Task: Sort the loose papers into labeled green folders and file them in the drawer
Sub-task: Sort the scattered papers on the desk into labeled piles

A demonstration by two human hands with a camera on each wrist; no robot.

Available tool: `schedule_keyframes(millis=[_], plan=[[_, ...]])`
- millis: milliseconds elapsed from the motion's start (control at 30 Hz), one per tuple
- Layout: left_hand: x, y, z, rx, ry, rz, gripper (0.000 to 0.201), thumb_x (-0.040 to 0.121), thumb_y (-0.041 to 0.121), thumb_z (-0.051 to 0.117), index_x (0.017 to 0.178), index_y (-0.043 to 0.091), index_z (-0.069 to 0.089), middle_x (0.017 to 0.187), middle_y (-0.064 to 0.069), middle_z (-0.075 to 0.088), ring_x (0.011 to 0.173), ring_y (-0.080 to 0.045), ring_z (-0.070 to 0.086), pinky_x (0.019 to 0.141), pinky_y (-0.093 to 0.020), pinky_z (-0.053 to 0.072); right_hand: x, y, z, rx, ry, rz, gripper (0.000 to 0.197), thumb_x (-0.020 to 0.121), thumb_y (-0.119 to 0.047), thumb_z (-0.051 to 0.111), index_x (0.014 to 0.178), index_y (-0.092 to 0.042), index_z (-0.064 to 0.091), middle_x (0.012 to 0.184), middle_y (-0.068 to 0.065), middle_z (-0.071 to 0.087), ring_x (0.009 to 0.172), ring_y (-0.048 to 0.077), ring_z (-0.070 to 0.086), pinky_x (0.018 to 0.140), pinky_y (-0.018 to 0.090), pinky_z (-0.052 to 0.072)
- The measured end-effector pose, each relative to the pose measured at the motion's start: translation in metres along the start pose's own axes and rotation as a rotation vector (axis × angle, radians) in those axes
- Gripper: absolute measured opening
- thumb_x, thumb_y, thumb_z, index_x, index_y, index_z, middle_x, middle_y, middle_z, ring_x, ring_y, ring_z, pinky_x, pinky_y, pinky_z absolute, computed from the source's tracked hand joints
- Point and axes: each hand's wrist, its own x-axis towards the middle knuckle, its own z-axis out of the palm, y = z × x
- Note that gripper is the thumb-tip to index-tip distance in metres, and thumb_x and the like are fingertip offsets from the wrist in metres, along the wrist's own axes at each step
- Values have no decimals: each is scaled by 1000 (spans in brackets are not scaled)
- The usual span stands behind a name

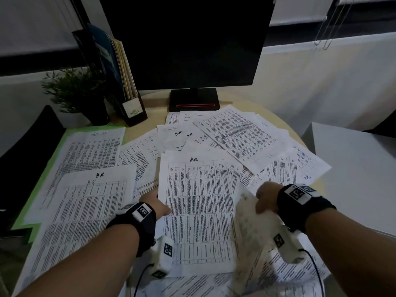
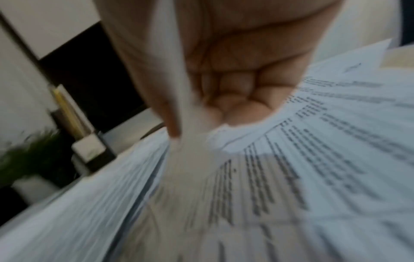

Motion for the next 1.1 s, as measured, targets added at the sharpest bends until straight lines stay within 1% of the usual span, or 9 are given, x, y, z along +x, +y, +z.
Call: schedule_keyframes(millis=[133,233,333,467,633,733,867,1000,1100], plan=[[2,-4,-2,5,-3,9,44,80,12,75,122,12,60,117,-5,66,91,-18,56,80,-22,42,16,6,-6,847,483,7,29,84,-22,70,111,-14,61,103,10,67,84,23,64,72,27,52],[3,-9,-6,11,-9,6,44,82,16,73,123,14,59,120,-4,65,93,-17,56,84,-23,43,17,6,-1,1332,233,29,54,77,-33,74,119,-6,54,98,16,65,80,30,65,69,37,57],[2,-12,-10,5,-20,13,42,83,16,72,123,15,60,119,-3,65,96,-18,57,88,-24,44,7,-1,5,933,-84,89,40,75,-16,77,108,-3,59,97,20,68,85,36,68,78,51,56],[5,-13,-12,0,-16,9,42,85,14,67,127,14,58,118,-6,65,102,-23,60,89,-26,46,8,-17,3,323,218,95,38,87,3,49,122,-9,56,114,13,62,95,28,64,77,32,54],[6,-12,-15,6,-14,-12,41,90,13,61,130,15,55,125,-9,62,111,-26,57,94,-28,44,22,-43,1,489,352,-25,49,91,8,38,127,-18,56,113,7,62,77,19,54,65,23,44],[6,-16,-17,-20,-13,-11,41,91,10,60,131,12,54,127,-10,60,113,-27,56,95,-28,42,25,-57,0,961,377,-144,33,91,-8,55,122,-18,52,108,6,61,77,20,61,65,30,52],[3,-19,-18,-23,-21,-4,38,91,13,59,129,11,55,124,-11,61,111,-27,57,89,-26,43,27,-60,5,1626,12,-306,102,43,-36,94,128,-7,46,120,21,60,98,39,64,81,57,52],[3,-19,-15,-48,2,9,37,90,13,59,128,13,56,123,-10,63,108,-26,58,90,-26,44,10,-75,17,956,125,-170,35,76,-15,77,100,-13,52,102,6,64,96,28,63,81,44,55],[1,-17,-14,-18,-38,38,37,90,15,62,126,15,58,121,-6,63,97,-19,57,81,-21,42,16,-82,24,699,293,-78,35,85,0,60,117,-9,47,97,0,58,87,20,58,72,29,53]])
